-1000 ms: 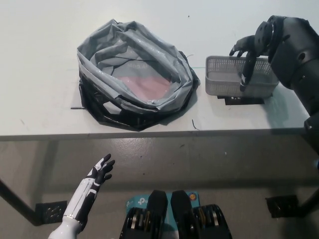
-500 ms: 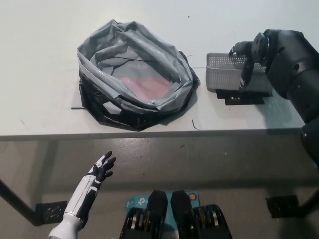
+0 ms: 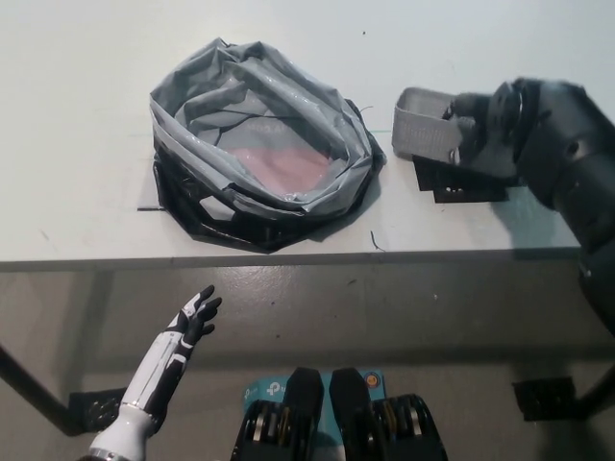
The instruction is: Use the right hand to pick up a small rectangular container and put it into a plastic bag and lift the bag
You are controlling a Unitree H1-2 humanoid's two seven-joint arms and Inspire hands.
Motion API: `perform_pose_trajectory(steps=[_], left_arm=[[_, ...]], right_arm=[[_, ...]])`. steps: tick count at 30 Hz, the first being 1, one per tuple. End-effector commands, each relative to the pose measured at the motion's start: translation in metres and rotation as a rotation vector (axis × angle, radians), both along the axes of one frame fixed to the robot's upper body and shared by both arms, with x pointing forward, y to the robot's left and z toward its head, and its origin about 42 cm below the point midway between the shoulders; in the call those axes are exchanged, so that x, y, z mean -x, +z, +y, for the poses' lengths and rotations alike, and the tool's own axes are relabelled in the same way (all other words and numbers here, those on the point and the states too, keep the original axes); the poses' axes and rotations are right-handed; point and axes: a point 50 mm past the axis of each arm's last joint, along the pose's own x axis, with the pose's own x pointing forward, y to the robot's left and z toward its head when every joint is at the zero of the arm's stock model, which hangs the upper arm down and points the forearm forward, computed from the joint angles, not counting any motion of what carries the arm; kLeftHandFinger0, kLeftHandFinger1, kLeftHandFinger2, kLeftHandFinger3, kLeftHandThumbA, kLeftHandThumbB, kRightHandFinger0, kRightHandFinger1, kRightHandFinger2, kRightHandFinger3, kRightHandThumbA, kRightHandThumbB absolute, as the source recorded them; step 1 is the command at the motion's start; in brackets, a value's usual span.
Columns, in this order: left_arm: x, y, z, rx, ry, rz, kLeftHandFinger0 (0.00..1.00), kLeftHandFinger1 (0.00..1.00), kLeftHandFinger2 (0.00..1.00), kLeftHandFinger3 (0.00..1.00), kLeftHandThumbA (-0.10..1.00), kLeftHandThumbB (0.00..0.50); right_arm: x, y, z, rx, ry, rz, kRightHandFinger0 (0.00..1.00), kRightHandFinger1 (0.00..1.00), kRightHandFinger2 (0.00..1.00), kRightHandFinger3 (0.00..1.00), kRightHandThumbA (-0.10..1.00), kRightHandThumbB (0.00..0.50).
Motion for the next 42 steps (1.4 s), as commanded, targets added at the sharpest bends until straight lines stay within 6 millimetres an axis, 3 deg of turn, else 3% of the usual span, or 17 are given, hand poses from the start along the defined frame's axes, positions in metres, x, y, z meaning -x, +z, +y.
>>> perform_pose_trajectory(steps=[1,5,9,10,12,18,20,22,23,25,26,29,31,32,34,40,42], left_arm=[[-0.006,0.012,0.001,-0.027,-0.031,-0.058,1.0,1.0,1.0,1.0,1.0,0.345],[-0.005,0.012,0.001,-0.033,-0.034,-0.062,1.0,1.0,1.0,1.0,1.0,0.34],[-0.006,0.012,0.002,-0.03,-0.037,-0.06,1.0,1.0,1.0,1.0,1.0,0.345],[-0.006,0.012,0.002,-0.027,-0.037,-0.057,1.0,1.0,1.0,1.0,1.0,0.349],[-0.006,0.012,0.002,-0.024,-0.037,-0.054,1.0,1.0,1.0,1.0,1.0,0.349],[-0.006,0.012,0.002,-0.031,-0.036,-0.052,1.0,1.0,1.0,1.0,1.0,0.356],[-0.008,0.014,0.002,-0.037,-0.041,-0.055,1.0,1.0,1.0,1.0,1.0,0.345],[-0.008,0.014,0.002,-0.038,-0.042,-0.056,1.0,1.0,1.0,1.0,1.0,0.345],[-0.009,0.014,0.002,-0.035,-0.043,-0.055,1.0,1.0,1.0,1.0,1.0,0.345],[-0.009,0.014,0.002,-0.032,-0.043,-0.055,1.0,1.0,1.0,1.0,1.0,0.346],[-0.009,0.014,0.002,-0.029,-0.041,-0.052,1.0,1.0,1.0,1.0,1.0,0.354],[-0.008,0.013,0.002,-0.028,-0.04,-0.048,1.0,1.0,1.0,1.0,1.0,0.347],[-0.008,0.014,0.002,-0.036,-0.044,-0.05,1.0,1.0,1.0,1.0,1.0,0.345],[-0.009,0.014,0.003,-0.039,-0.045,-0.052,1.0,1.0,1.0,1.0,1.0,0.342],[-0.009,0.015,0.003,-0.04,-0.046,-0.051,1.0,1.0,1.0,1.0,1.0,0.349],[-0.009,0.014,0.002,-0.039,-0.047,-0.05,1.0,1.0,1.0,1.0,1.0,0.345],[-0.009,0.014,0.003,-0.038,-0.049,-0.05,1.0,1.0,1.0,1.0,1.0,0.339]], right_arm=[[-0.009,0.033,-0.005,-0.079,-0.003,-0.181,1.0,1.0,1.0,0.52,-0.1,0.33],[-0.01,0.037,-0.01,-0.113,-0.014,-0.234,1.0,1.0,1.0,0.45,-0.1,0.301],[-0.011,0.039,-0.014,-0.14,-0.016,-0.263,0.71,0.78,0.63,0.28,-0.1,0.279],[-0.011,0.041,-0.015,-0.152,-0.019,-0.27,0.79,0.91,0.77,0.3,-0.1,0.292],[-0.012,0.046,-0.017,-0.181,-0.027,-0.284,0.93,0.96,0.74,0.28,-0.1,0.288],[-0.014,0.057,-0.02,-0.278,-0.06,-0.313,0.91,0.96,0.76,0.24,-0.1,0.271],[-0.016,0.073,-0.023,-0.407,-0.079,-0.318,0.34,0.38,0.31,0.14,-0.1,0.234],[-0.016,0.077,-0.023,-0.461,-0.091,-0.309,0.21,0.27,0.32,0.15,-0.1,0.24],[-0.017,0.083,-0.024,-0.586,-0.131,-0.273,0.01,0.08,0.13,0.17,-0.1,0.212],[-0.017,0.09,-0.023,-0.754,-0.186,-0.222,0.0,0.08,0.15,0.25,-0.1,0.209],[-0.017,0.095,-0.023,-0.835,-0.206,-0.186,0.0,0.16,0.41,0.33,-0.1,0.191],[-0.016,0.103,-0.02,-1.111,-0.281,-0.036,0.0,0.08,0.43,0.77,-0.1,0.182],[-0.016,0.106,-0.02,-1.188,-0.3,0.011,0.0,0.06,0.46,0.77,-0.1,0.179],[-0.015,0.108,-0.02,-1.309,-0.308,0.049,0.0,0.04,0.46,0.44,-0.1,0.186],[-0.015,0.11,-0.02,-1.415,-0.309,0.075,0.0,0.05,0.49,0.39,-0.1,0.184],[-0.015,0.122,-0.014,-1.764,-0.31,0.142,0.0,0.13,0.67,0.7,-0.1,0.187],[-0.015,0.127,-0.014,-1.823,-0.312,0.146,0.0,0.12,0.64,0.68,-0.1,0.176]])
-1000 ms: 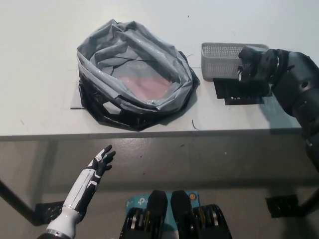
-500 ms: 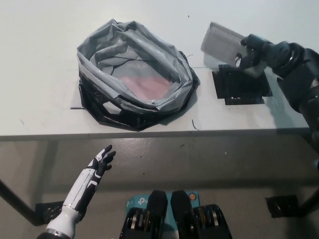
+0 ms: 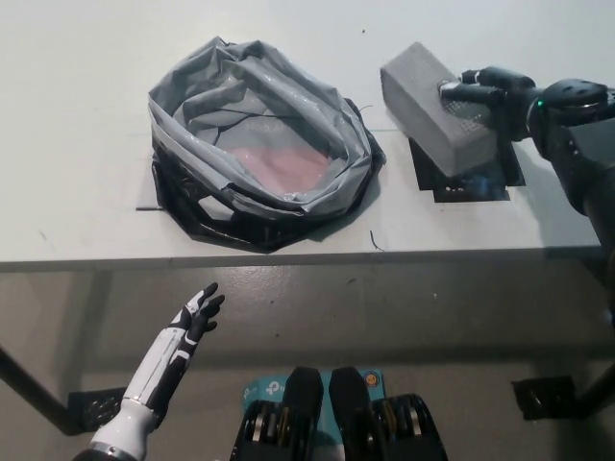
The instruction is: Use the right hand to pick up a small rectangular container and put it into a plastic bag and lift the bag
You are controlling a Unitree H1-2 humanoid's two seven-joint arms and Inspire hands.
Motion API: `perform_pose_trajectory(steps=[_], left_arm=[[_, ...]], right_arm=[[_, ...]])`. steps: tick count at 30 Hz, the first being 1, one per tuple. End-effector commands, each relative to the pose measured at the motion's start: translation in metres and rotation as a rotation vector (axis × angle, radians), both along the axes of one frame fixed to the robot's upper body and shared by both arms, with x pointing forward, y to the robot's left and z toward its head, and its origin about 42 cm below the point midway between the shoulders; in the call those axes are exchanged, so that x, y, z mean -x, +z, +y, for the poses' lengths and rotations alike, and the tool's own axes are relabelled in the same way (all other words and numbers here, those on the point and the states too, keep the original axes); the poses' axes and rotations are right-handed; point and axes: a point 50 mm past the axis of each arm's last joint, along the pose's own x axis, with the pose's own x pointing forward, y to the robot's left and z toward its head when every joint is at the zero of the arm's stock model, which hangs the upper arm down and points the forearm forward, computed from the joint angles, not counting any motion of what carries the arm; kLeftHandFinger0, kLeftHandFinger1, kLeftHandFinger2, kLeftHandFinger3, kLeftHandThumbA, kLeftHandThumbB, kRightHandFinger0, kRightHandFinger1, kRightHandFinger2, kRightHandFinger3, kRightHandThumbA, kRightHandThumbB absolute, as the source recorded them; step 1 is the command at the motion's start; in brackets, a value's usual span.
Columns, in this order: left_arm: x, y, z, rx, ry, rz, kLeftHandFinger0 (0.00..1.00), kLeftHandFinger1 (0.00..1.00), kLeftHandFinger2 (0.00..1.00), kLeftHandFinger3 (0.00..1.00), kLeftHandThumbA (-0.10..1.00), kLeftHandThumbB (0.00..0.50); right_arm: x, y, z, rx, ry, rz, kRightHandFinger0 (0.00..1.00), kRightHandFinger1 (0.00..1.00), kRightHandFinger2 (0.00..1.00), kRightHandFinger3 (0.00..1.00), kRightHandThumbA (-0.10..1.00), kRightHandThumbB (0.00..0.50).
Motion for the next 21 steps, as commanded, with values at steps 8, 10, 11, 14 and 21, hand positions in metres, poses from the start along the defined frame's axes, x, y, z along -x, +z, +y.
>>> perform_pose_trajectory(steps=[8,10,11,14,21], left_arm=[[-0.005,0.015,0.004,-0.027,-0.038,-0.055,1.0,1.0,1.0,1.0,1.0,0.34],[-0.004,0.015,0.004,-0.024,-0.036,-0.05,1.0,1.0,1.0,1.0,1.0,0.35],[-0.004,0.015,0.004,-0.023,-0.035,-0.049,1.0,1.0,1.0,1.0,1.0,0.349],[-0.004,0.014,0.005,-0.023,-0.031,-0.044,1.0,1.0,1.0,1.0,1.0,0.355],[-0.004,0.013,0.004,-0.031,-0.038,-0.045,1.0,1.0,1.0,1.0,1.0,0.355]], right_arm=[[-0.011,0.126,0.007,-0.911,0.061,-0.087,0.0,0.12,0.67,0.77,-0.1,0.098],[-0.011,0.13,0.007,-0.97,0.056,-0.101,0.0,0.11,0.65,0.98,-0.1,0.106],[-0.011,0.135,0.008,-0.999,0.057,-0.108,0.0,0.1,0.64,0.68,-0.1,0.117],[-0.01,0.152,0.014,-1.033,0.092,-0.146,0.0,0.1,0.66,0.71,-0.1,0.104],[-0.006,0.189,0.04,-1.054,0.193,-0.21,0.0,0.12,0.7,0.61,-0.1,0.121]])
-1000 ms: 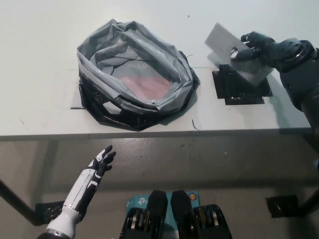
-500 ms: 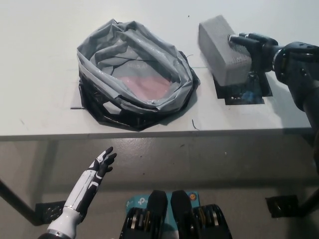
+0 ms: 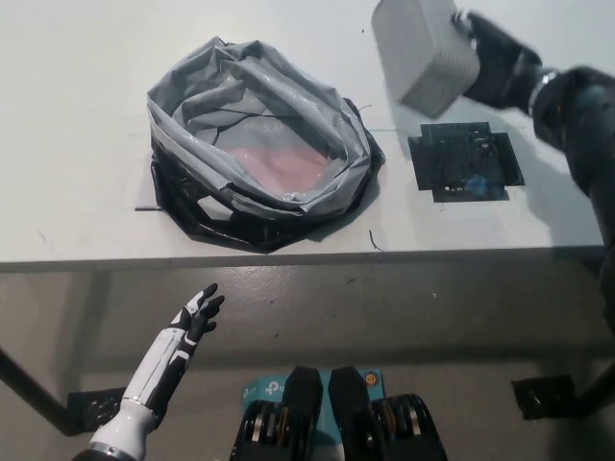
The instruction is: Use the right hand to pick up a small rectangular container and put it into a plastic bag and lift the bag
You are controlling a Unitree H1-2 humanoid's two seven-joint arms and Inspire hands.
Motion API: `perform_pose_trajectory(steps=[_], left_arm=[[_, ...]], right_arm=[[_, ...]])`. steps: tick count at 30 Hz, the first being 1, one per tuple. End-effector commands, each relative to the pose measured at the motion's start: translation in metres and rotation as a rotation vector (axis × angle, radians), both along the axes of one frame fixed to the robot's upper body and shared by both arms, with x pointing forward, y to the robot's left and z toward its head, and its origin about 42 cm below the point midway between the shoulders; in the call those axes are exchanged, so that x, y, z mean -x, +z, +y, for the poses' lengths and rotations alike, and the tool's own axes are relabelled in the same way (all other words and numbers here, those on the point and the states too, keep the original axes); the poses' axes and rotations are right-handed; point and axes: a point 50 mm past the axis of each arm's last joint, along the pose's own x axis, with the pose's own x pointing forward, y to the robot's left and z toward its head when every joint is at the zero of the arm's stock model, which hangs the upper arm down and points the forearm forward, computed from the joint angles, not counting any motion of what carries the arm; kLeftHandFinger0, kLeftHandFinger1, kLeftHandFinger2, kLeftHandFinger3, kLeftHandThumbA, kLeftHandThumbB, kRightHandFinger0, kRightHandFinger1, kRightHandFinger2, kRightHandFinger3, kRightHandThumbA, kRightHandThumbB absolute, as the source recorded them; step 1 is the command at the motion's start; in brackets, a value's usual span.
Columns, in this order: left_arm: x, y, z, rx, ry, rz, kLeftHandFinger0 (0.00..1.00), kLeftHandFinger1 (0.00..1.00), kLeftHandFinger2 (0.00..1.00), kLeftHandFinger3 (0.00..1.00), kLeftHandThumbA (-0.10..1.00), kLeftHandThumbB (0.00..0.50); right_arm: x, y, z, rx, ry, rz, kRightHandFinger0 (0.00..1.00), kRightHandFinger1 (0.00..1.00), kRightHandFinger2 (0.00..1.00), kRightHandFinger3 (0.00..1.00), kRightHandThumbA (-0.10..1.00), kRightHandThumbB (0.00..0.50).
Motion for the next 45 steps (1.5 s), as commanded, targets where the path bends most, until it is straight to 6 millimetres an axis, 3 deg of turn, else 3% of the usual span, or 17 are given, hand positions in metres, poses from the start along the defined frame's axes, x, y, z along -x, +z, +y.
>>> perform_pose_trajectory(steps=[1,4,5,9,13,15,16,17,18,22,24,25,26,27,32,38,45], left_arm=[[-0.004,0.013,0.002,-0.027,-0.037,-0.046,1.0,1.0,1.0,1.0,1.0,0.352],[-0.004,0.013,0.002,-0.034,-0.043,-0.047,1.0,1.0,1.0,1.0,1.0,0.35],[-0.004,0.013,0.002,-0.033,-0.045,-0.044,1.0,1.0,1.0,1.0,1.0,0.351],[-0.005,0.014,0.002,-0.03,-0.05,-0.044,1.0,1.0,1.0,1.0,1.0,0.35],[-0.006,0.014,0.004,-0.034,-0.056,-0.049,1.0,1.0,1.0,1.0,1.0,0.341],[-0.005,0.013,0.004,-0.031,-0.061,-0.048,1.0,1.0,1.0,1.0,1.0,0.34],[-0.005,0.013,0.004,-0.031,-0.061,-0.048,1.0,1.0,1.0,1.0,1.0,0.342],[-0.005,0.012,0.003,-0.03,-0.062,-0.045,1.0,1.0,1.0,1.0,1.0,0.343],[-0.005,0.012,0.003,-0.028,-0.063,-0.042,1.0,1.0,1.0,1.0,1.0,0.345],[-0.004,0.011,0.001,-0.036,-0.069,-0.041,1.0,1.0,1.0,1.0,1.0,0.338],[-0.002,0.011,0.0,-0.037,-0.073,-0.038,1.0,1.0,1.0,1.0,1.0,0.336],[-0.001,0.011,0.0,-0.038,-0.074,-0.036,1.0,1.0,1.0,1.0,1.0,0.337],[0.0,0.011,0.0,-0.038,-0.075,-0.033,1.0,1.0,1.0,1.0,1.0,0.338],[0.0,0.011,0.0,-0.038,-0.077,-0.029,1.0,1.0,1.0,1.0,1.0,0.345],[-0.001,0.012,-0.001,-0.043,-0.078,-0.029,1.0,1.0,1.0,1.0,1.0,0.343],[-0.003,0.014,-0.002,-0.041,-0.078,-0.02,1.0,1.0,1.0,1.0,1.0,0.346],[-0.007,0.017,-0.003,-0.04,-0.085,-0.024,1.0,1.0,1.0,1.0,1.0,0.346]], right_arm=[[-0.001,0.152,0.036,-0.236,0.133,-0.323,0.0,0.13,0.72,0.67,-0.1,0.132],[0.001,0.164,0.048,-0.234,0.148,-0.336,0.0,0.14,0.72,0.8,-0.1,0.145],[0.002,0.168,0.052,-0.228,0.155,-0.347,0.0,0.13,0.7,0.77,-0.1,0.142],[0.006,0.183,0.074,-0.228,0.199,-0.372,0.0,0.12,0.7,1.0,-0.1,0.13],[0.013,0.196,0.1,-0.178,0.232,-0.404,0.0,0.13,0.71,1.0,-0.1,0.167],[0.015,0.195,0.122,-0.142,0.251,-0.377,0.0,0.13,0.7,0.65,-0.1,0.17],[0.015,0.195,0.122,-0.142,0.251,-0.377,0.0,0.14,0.71,0.63,-0.1,0.171],[0.016,0.193,0.129,-0.129,0.258,-0.371,0.0,0.15,0.72,0.92,-0.1,0.17],[0.017,0.189,0.139,-0.112,0.269,-0.355,0.0,0.15,0.71,1.0,-0.1,0.175],[0.019,0.17,0.162,-0.087,0.304,-0.303,0.0,0.12,0.64,1.0,-0.1,0.191],[0.021,0.16,0.171,-0.052,0.315,-0.289,0.0,0.08,0.61,0.94,-0.1,0.167],[0.022,0.155,0.176,-0.021,0.323,-0.289,0.0,0.07,0.6,0.99,-0.1,0.16],[0.023,0.148,0.182,0.019,0.334,-0.288,0.0,0.07,0.58,0.68,-0.1,0.173],[0.025,0.139,0.188,0.057,0.349,-0.283,0.0,0.07,0.61,1.0,-0.1,0.205],[0.026,0.11,0.201,0.077,0.344,-0.21,0.0,0.1,0.63,1.0,-0.1,0.218],[0.028,0.077,0.206,0.222,0.372,-0.223,0.0,0.08,0.61,1.0,-0.1,0.153],[0.025,0.051,0.197,0.422,0.385,-0.195,0.0,0.14,0.6,1.0,-0.1,0.185]])
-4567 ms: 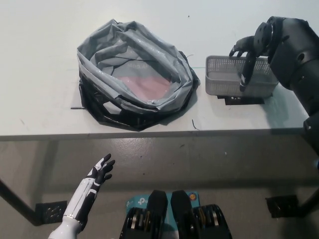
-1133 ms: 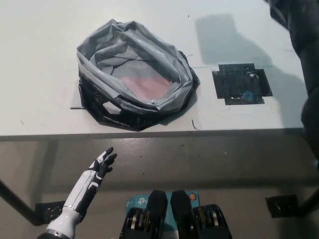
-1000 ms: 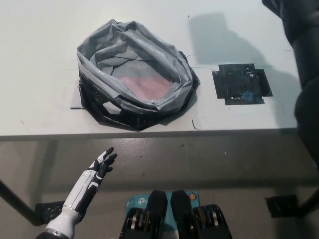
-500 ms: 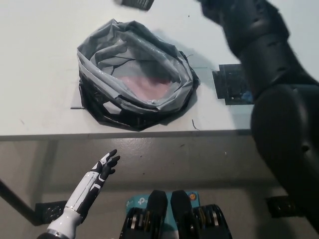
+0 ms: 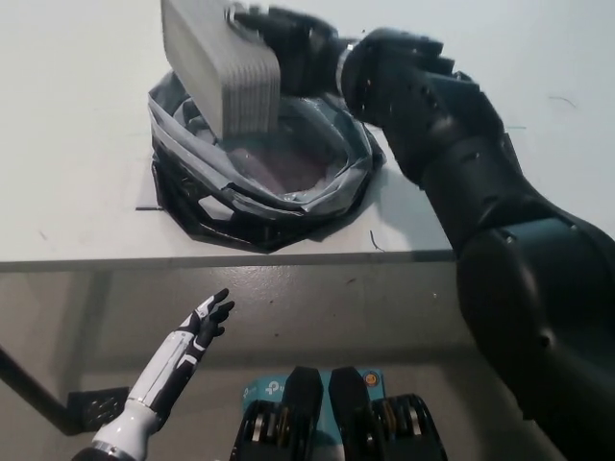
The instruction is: Use the right hand to pick up a small rectangular container and put it into a plastic bag and lift the bag
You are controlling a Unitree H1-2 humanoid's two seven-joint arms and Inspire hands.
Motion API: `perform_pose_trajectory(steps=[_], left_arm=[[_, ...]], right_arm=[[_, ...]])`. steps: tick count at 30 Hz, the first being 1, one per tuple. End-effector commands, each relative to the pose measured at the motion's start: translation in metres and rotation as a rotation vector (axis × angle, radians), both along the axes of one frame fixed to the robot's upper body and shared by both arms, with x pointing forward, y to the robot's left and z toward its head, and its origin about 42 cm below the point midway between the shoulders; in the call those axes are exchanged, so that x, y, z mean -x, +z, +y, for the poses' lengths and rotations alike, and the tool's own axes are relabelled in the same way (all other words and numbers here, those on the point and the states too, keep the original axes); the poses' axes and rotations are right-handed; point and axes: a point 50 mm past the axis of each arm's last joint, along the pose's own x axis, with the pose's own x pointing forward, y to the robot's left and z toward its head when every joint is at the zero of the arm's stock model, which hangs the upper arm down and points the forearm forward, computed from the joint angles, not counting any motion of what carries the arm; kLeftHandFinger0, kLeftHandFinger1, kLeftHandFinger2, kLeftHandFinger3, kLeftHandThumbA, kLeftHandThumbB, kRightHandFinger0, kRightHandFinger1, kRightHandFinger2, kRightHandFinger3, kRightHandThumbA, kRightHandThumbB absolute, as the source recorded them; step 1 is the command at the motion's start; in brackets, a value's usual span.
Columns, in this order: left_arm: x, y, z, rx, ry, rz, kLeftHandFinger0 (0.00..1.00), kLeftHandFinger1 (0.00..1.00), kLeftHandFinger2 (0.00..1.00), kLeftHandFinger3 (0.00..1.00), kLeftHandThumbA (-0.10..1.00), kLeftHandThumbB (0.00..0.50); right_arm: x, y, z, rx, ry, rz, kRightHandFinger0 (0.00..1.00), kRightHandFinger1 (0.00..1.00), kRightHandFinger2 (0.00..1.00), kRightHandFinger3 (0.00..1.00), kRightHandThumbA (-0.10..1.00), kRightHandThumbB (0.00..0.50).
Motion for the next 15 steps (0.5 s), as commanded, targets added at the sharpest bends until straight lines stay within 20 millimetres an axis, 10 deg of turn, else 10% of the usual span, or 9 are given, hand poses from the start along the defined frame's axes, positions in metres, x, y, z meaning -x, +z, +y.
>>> perform_pose_trajectory(steps=[1,15], left_arm=[[-0.006,0.015,-0.002,-0.004,-0.028,-0.037,1.0,1.0,1.0,1.0,1.0,0.345],[-0.01,0.017,-0.003,-0.018,-0.035,-0.037,1.0,1.0,1.0,1.0,1.0,0.364]], right_arm=[[-0.005,0.025,-0.004,0.109,0.012,-0.12,0.0,0.14,0.6,1.0,-0.1,0.183],[-0.005,-0.006,-0.018,0.473,0.048,-0.252,0.0,0.15,0.6,1.0,-0.1,0.178]])
